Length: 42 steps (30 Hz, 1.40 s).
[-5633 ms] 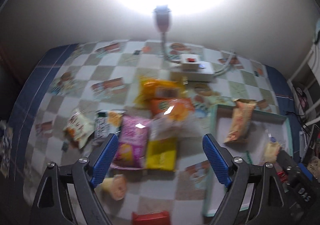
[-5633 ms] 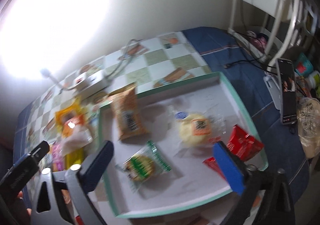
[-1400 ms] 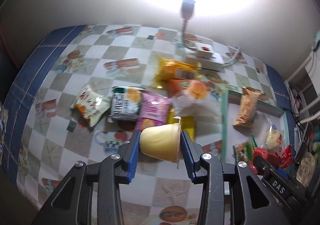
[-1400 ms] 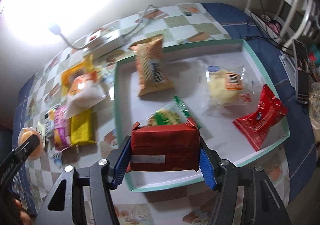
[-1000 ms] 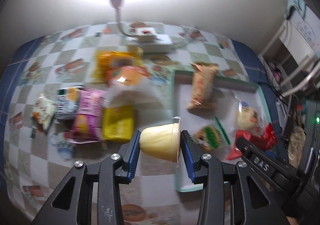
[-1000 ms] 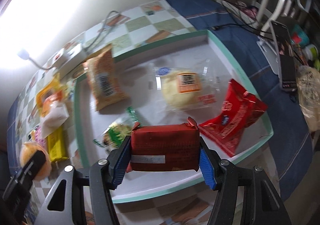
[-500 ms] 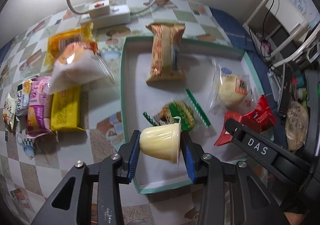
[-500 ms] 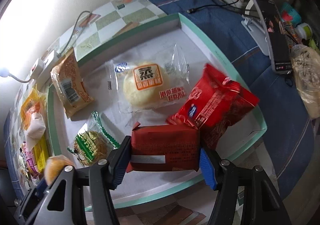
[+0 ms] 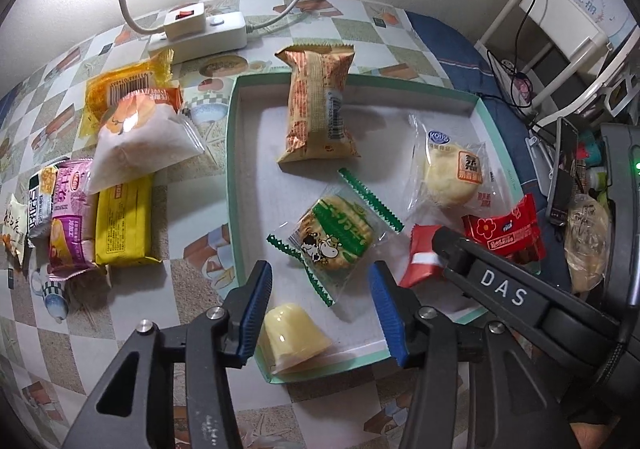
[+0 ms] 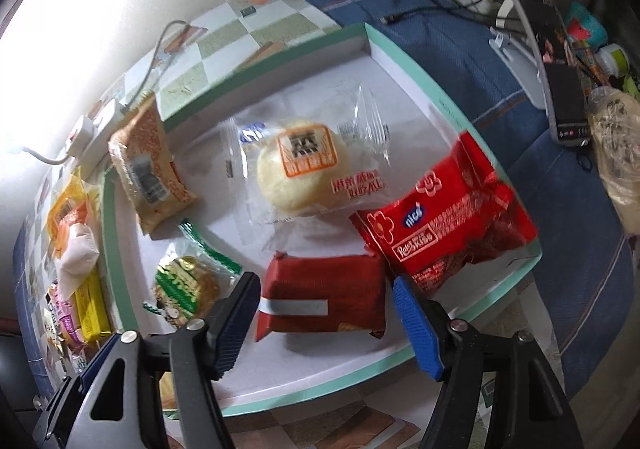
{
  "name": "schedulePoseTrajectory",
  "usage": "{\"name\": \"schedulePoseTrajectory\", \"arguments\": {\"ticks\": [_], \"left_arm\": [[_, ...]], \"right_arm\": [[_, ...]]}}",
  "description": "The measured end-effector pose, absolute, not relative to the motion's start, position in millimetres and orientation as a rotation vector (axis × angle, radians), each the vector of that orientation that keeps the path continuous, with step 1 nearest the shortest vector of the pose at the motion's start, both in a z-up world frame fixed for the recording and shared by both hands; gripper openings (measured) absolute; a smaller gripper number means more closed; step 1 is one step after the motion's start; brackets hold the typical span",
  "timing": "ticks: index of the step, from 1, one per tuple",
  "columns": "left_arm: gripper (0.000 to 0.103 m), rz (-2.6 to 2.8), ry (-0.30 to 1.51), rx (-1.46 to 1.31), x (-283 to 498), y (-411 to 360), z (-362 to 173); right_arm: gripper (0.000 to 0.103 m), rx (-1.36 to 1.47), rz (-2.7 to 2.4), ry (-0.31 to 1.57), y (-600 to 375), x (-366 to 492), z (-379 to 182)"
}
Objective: Organize snacks
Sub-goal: 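Move both open tools back toward the snack pile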
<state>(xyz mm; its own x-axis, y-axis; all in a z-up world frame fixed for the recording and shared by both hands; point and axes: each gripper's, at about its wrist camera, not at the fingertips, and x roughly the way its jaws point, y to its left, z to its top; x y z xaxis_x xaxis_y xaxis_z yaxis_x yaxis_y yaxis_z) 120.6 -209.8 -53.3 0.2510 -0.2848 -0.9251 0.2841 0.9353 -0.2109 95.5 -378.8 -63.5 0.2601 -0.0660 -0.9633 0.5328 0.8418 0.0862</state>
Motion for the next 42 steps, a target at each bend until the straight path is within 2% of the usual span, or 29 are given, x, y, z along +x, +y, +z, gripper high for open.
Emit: {"name": "schedulePoseTrajectory", "arguments": {"ticks": [5, 9, 14, 18, 20, 26, 27, 28, 29, 32, 36, 42], "left_arm": [[0.053, -0.368, 1.226, -0.005, 122, -201, -38], [0.061, -0.320, 1.198, -0.030, 127, -184, -28], [0.063, -0.185, 1.183, -0.058, 138, -145, -27], [0.072, -0.055, 1.182, -0.095, 147, -101, -32], [0.072, -0.006, 1.176, -0.118, 150, -81, -32], [0.080, 0.152, 1.139, -0.168, 154, -20, -31], [0.083, 0.179, 1.130, -0.178, 155, -9, -31], [0.084, 0.196, 1.124, -0.187, 155, -1, -30], [0.085, 0.212, 1.118, -0.198, 155, 8, -30], [0.087, 0.253, 1.099, -0.236, 156, 33, -30], [0.097, 0.288, 1.069, -0.264, 157, 56, -29], [0.098, 0.305, 1.040, -0.286, 162, 82, -34]], "right_arm": [[0.073, 0.433, -0.409, 1.172, -375, 92, -35], [0.077, 0.420, -0.404, 1.132, -369, 92, -19], [0.077, 0.394, -0.388, 1.163, -359, 95, -26], [0.078, 0.365, -0.350, 1.194, -344, 99, -37], [0.087, 0.342, -0.330, 1.204, -335, 102, -41], [0.091, 0.306, -0.275, 1.205, -312, 107, -44], [0.093, 0.305, -0.268, 1.205, -309, 107, -45], [0.101, 0.303, -0.262, 1.203, -306, 108, -45], [0.103, 0.296, -0.253, 1.198, -301, 108, -45], [0.103, 0.270, -0.235, 1.192, -290, 110, -45], [0.103, 0.259, -0.208, 1.180, -272, 115, -45], [0.103, 0.227, -0.160, 1.149, -243, 124, -34]]}}
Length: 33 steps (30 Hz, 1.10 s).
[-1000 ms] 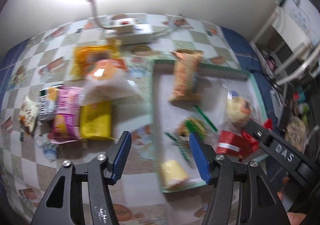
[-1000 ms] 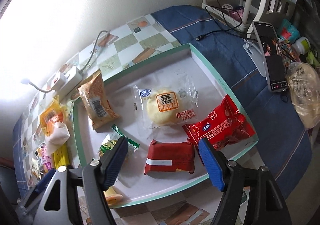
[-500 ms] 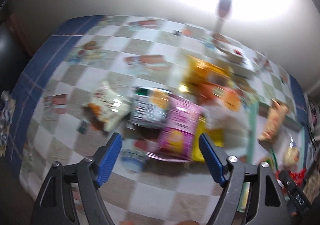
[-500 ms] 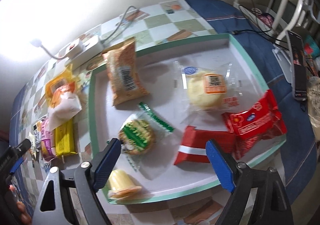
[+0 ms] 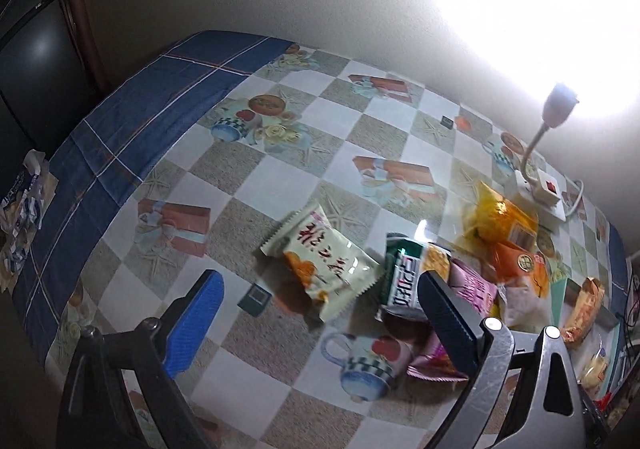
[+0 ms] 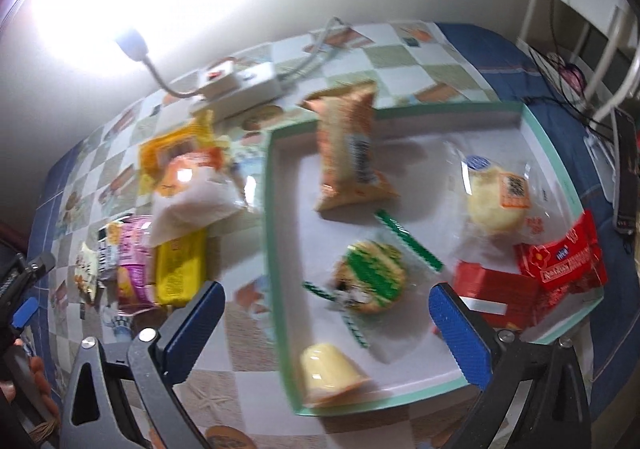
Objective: Organize snacks
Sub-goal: 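Move both open tools back toward the snack pile, then grasp the white-and-red biscuit bag with the left tool while the right grasps the yellow wafer pack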
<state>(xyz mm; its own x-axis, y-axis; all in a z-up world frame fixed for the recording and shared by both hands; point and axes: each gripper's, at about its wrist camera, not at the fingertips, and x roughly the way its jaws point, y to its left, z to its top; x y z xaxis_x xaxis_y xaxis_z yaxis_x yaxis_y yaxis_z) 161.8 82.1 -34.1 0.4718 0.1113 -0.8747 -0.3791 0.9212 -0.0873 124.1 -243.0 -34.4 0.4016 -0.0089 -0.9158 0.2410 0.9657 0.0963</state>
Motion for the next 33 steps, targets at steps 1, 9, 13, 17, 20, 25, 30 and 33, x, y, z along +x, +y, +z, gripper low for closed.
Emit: {"name": "schedulePoseTrajectory", "arguments": {"ticks": [1, 9, 13, 17, 20, 25, 30, 33], "left_arm": [[0.098, 0.308, 1.039, -0.290, 163, 87, -36], [0.098, 0.323, 1.033, -0.367, 171, 120, -55], [0.098, 0.330, 1.028, -0.418, 176, 133, -67], [0.098, 0.330, 1.046, -0.445, 182, 139, -79], [0.098, 0.331, 1.060, -0.435, 189, 137, -87], [0.098, 0.317, 1.088, -0.414, 200, 128, -98], [0.098, 0.318, 1.118, -0.408, 208, 126, -109], [0.098, 0.320, 1.129, -0.401, 211, 124, -112]], "right_arm": [[0.103, 0.224, -0.150, 1.144, -238, 126, -32], [0.103, 0.167, -0.059, 1.136, -187, 156, -24], [0.103, 0.119, -0.021, 1.163, -162, 174, -33], [0.103, 0.099, -0.034, 1.212, -153, 190, -51], [0.103, 0.069, -0.049, 1.235, -151, 196, -63], [0.103, 0.047, -0.046, 1.267, -147, 202, -79], [0.103, 0.009, -0.033, 1.283, -138, 209, -91], [0.103, -0.005, -0.045, 1.287, -138, 213, -95]]}}
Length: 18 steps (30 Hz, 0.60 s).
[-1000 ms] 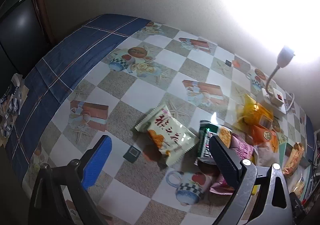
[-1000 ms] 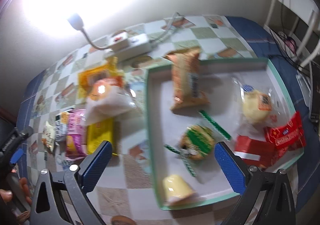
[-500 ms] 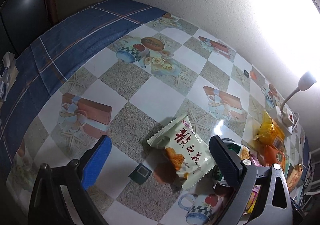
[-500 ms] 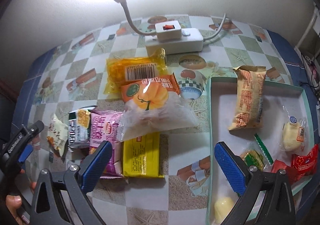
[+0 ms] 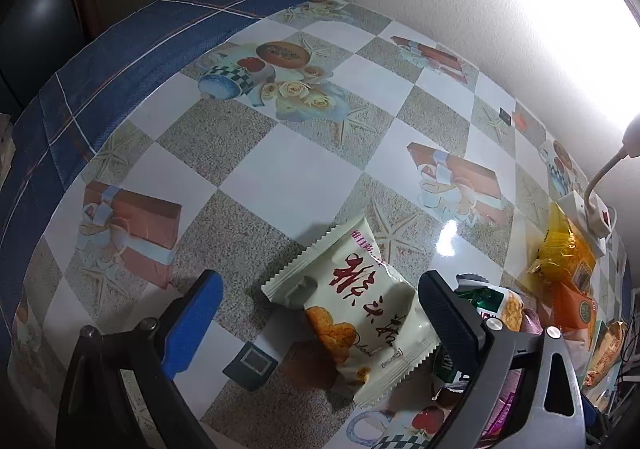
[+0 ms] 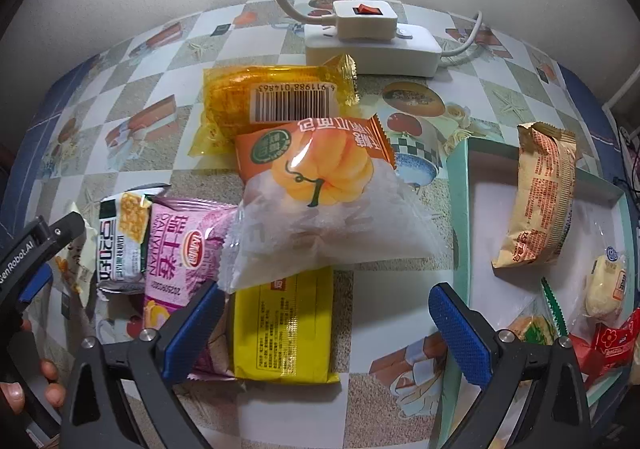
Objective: Organize snacks
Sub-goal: 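Grasp the white-and-red biscuit bag with the left tool while the right grasps the yellow wafer pack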
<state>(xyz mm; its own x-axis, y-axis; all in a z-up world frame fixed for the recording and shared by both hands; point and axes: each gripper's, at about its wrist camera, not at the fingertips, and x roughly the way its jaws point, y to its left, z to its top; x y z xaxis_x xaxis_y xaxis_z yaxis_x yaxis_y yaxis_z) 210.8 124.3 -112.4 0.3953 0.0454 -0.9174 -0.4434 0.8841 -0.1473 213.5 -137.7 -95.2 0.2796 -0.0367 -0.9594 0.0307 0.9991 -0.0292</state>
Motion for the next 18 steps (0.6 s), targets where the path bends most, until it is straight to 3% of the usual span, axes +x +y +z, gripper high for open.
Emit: {"name": "schedulePoseTrajectory", "arguments": {"ticks": [18], "left_arm": [[0.098, 0.336, 1.204, -0.235, 222, 118, -124]], "right_arm": [[0.103, -0.005, -0.052, 1.307, -143, 223, -119]]}}
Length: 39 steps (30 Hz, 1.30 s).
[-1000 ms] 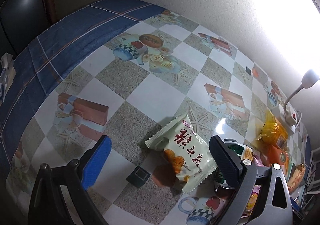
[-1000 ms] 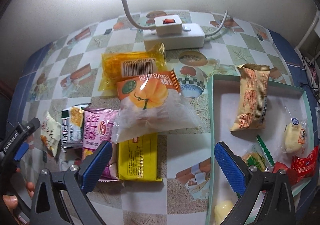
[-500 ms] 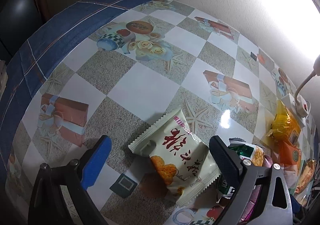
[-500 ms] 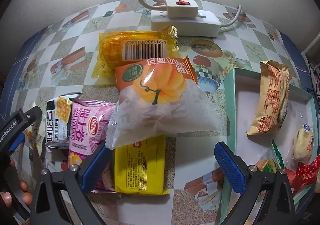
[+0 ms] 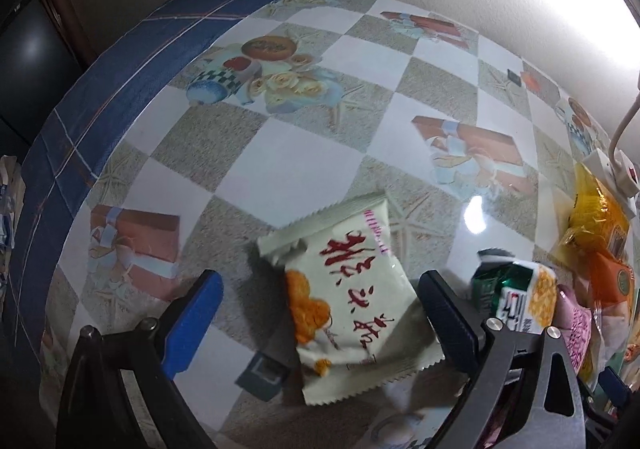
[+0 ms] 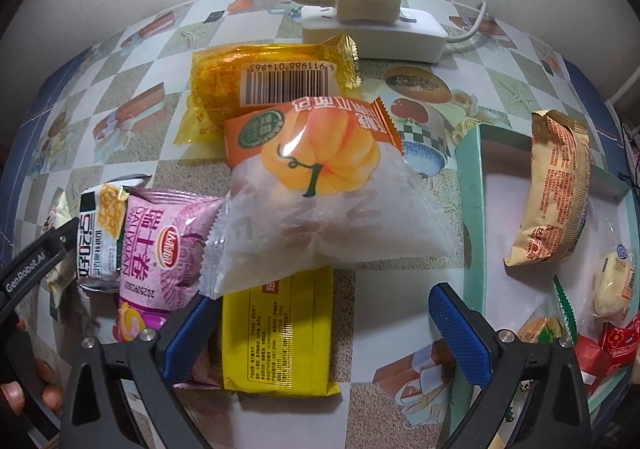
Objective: Organize snacks
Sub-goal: 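Grasp the white-and-red biscuit bag with the left tool while the right grasps the yellow wafer pack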
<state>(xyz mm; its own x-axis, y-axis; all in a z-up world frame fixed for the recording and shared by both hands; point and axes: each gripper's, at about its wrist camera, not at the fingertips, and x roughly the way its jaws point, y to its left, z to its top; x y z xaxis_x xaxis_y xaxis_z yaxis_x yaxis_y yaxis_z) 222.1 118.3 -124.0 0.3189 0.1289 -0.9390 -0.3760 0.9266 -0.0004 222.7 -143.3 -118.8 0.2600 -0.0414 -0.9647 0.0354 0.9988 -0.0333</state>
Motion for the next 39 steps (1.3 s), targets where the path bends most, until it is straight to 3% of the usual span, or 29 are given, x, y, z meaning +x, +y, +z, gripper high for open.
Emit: {"name": "schedulePoseTrajectory", "arguments": {"ticks": [9, 18, 26, 30, 34, 39], "left_arm": [[0.098, 0.387, 1.250, -0.252, 203, 160, -122], [0.097, 0.362, 1.201, -0.244, 206, 153, -123], [0.082, 0.347, 1.154, -0.239, 223, 139, -120], [0.064, 0.337, 1.152, -0.236, 218, 138, -110], [0.063, 0.334, 1.163, -0.234, 215, 139, -113], [0.062, 0.348, 1.185, -0.235, 204, 142, -110]], "right_arm": [[0.103, -0.010, -0.058, 1.308, -147, 213, -126], [0.091, -0.031, -0.054, 1.296, -126, 215, -120], [0.076, -0.026, -0.039, 1.269, -107, 215, -117], [0.068, -0.022, -0.028, 1.257, -99, 213, -114], [0.053, -0.020, -0.024, 1.249, -95, 208, -109], [0.052, -0.011, -0.030, 1.252, -95, 194, -109]]}}
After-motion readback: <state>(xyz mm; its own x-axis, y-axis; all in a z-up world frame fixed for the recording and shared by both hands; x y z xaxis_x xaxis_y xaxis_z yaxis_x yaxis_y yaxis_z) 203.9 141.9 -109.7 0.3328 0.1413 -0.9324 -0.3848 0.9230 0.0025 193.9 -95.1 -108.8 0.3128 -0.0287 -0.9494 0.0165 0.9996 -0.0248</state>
